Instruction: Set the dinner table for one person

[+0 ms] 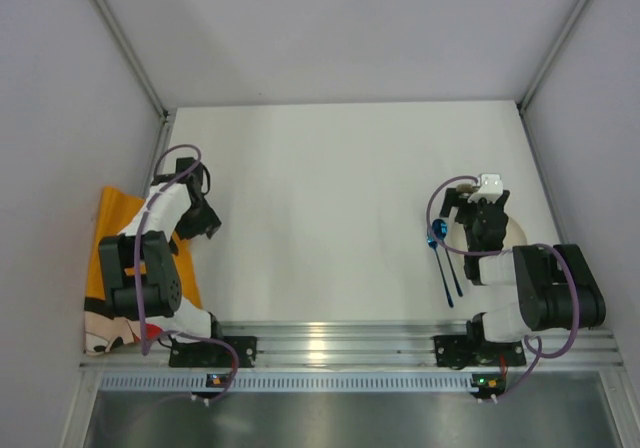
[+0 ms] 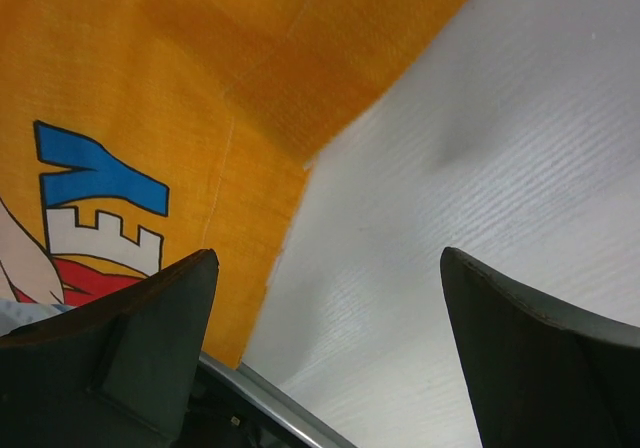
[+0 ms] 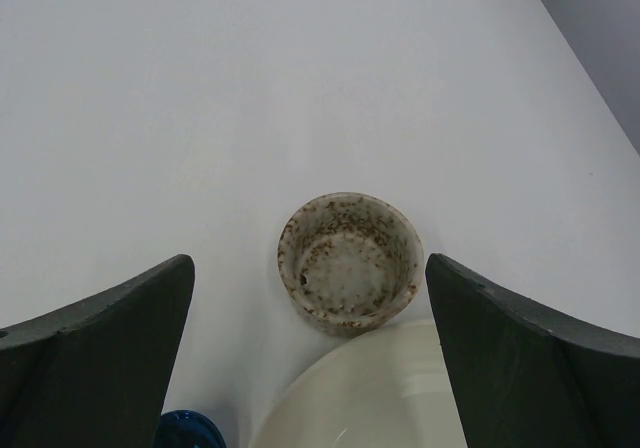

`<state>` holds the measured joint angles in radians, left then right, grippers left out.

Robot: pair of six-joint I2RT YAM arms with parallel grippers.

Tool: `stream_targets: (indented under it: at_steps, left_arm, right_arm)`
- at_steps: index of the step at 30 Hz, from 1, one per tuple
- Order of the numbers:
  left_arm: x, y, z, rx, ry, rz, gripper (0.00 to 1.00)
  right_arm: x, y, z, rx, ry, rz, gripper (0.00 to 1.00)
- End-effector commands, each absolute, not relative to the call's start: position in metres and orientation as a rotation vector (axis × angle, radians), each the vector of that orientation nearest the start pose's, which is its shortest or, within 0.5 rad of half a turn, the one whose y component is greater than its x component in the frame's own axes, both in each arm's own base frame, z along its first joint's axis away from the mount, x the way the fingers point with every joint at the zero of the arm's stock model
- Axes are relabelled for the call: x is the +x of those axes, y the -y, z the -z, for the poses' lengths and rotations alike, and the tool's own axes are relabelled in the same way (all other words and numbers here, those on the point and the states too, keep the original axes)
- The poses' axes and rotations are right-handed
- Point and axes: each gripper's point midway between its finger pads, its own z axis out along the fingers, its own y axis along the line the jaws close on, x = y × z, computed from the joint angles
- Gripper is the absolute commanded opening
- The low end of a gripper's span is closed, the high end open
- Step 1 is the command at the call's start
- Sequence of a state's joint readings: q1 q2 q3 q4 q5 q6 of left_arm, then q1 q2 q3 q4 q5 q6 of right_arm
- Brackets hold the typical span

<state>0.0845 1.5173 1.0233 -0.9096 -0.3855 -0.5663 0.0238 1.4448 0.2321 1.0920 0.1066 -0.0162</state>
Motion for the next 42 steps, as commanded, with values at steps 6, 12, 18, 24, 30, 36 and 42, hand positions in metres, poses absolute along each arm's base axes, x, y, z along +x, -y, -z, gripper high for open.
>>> stream_targets:
  at_steps: [6,12,18,24,30,36,42]
  left_arm:
    - [0.272,-0.103,-0.069,-0.920,-2.627,-0.643,0.98]
    - [0.265,-0.116,-0.040,-0.994,-2.686,-0.632,0.98]
    - [0.259,-0.123,-0.019,-1.061,-2.723,-0.593,0.91]
    - [0.259,-0.122,-0.004,-1.111,-2.761,-0.519,0.50]
    - [0.266,-0.121,0.002,-1.144,-2.770,-0.472,0.00]
    - [0.306,-0.082,-0.017,-1.136,-2.684,-0.049,0.00]
    - [0.358,-0.008,-0.049,-1.007,-2.641,0.163,0.00]
  right_arm:
    - [0.384,0.010,-0.123,0.052,-1.606,0.075,1.00]
    - [0.392,0.022,-0.125,0.149,-1.677,0.113,1.00]
    - [0.397,0.021,-0.145,0.143,-1.692,0.101,1.00]
    - [0.408,0.017,-0.163,0.143,-1.766,0.074,1.00]
    - [0.415,0.011,-0.190,0.186,-1.786,0.012,1.00]
    - [0.436,-0.022,-0.210,0.125,-1.894,-0.167,1.00]
    - [0.450,-0.039,-0.236,0.182,-1.916,-0.303,1.00]
